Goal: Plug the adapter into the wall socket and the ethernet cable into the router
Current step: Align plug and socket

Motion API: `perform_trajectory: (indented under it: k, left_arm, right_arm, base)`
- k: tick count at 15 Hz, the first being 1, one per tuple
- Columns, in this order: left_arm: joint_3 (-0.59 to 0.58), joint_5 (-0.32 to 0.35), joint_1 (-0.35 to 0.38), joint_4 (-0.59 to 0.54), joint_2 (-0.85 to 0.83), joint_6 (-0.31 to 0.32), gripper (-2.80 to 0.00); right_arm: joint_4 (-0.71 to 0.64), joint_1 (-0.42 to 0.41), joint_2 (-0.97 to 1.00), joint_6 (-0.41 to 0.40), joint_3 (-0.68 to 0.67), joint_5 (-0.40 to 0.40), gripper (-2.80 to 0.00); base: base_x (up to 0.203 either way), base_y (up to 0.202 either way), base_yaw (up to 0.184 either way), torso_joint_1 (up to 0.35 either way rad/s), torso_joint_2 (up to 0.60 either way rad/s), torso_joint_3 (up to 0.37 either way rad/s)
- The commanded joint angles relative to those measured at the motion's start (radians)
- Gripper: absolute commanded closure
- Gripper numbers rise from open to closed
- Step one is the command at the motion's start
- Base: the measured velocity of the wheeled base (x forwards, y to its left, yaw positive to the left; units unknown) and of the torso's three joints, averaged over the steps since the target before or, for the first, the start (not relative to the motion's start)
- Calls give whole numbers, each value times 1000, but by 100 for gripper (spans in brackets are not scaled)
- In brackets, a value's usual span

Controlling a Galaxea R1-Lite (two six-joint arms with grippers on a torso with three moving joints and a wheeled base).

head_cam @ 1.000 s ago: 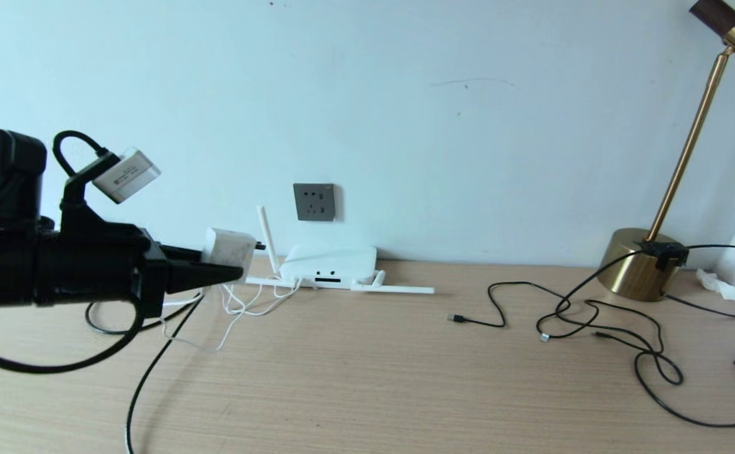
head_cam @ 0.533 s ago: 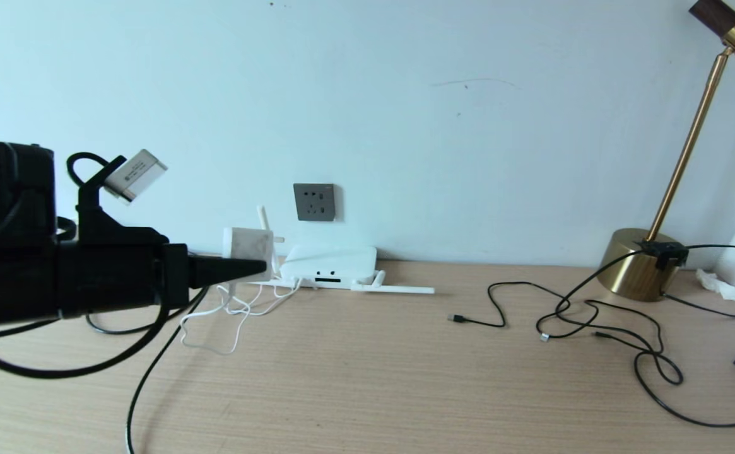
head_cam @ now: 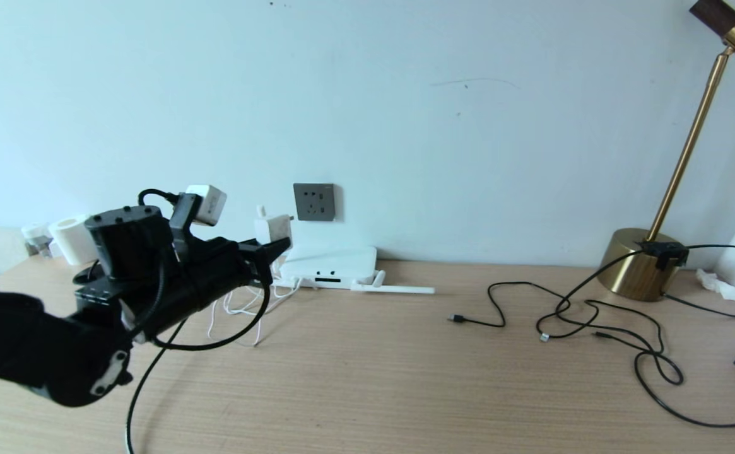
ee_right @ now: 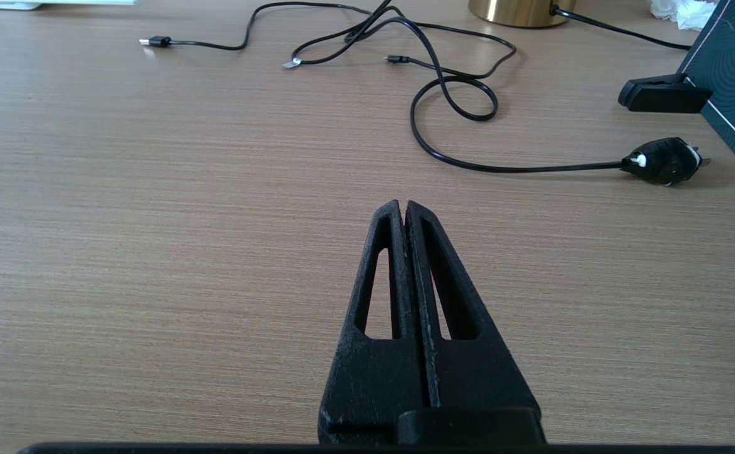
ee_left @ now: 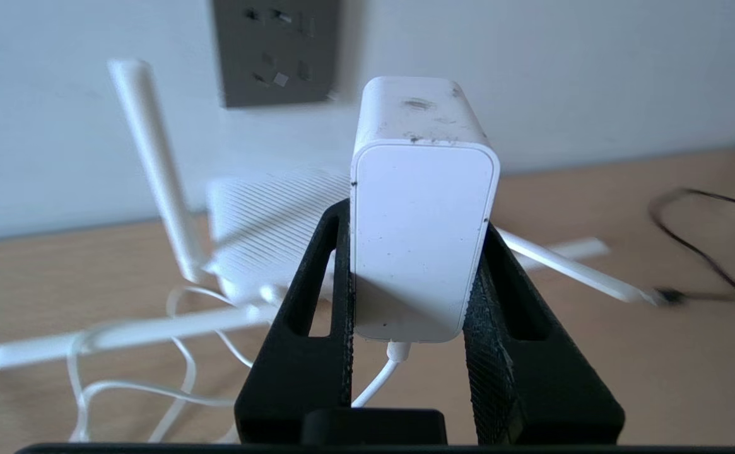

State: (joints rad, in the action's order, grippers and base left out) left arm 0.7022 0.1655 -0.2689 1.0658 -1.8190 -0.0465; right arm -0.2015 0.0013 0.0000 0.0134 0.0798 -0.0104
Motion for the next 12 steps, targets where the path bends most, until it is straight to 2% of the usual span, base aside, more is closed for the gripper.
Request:
perform_trajectory:
  k: [1,6,8,12]
  left_arm:
    - [52,-102,-6,135,-193,28,0]
    - [228,-231,-21,411,-456,92,0]
    - [310,-256,-32,429,-499,95,0]
    - [443,-264,-35,428,-585,96,0]
  right_arm:
    - [-1,0,2,0,0,0,0]
    - [-1,0,2,0,0,0,0]
    - [-1,0,2,0,0,0,0]
    - [-1,0,0,0,0,0,0]
  base:
    - [0,0,0,0,0,0]
    - [0,0,0,0,0,0]
    - [0,0,0,0,0,0]
    - [0,0,0,0,0,0]
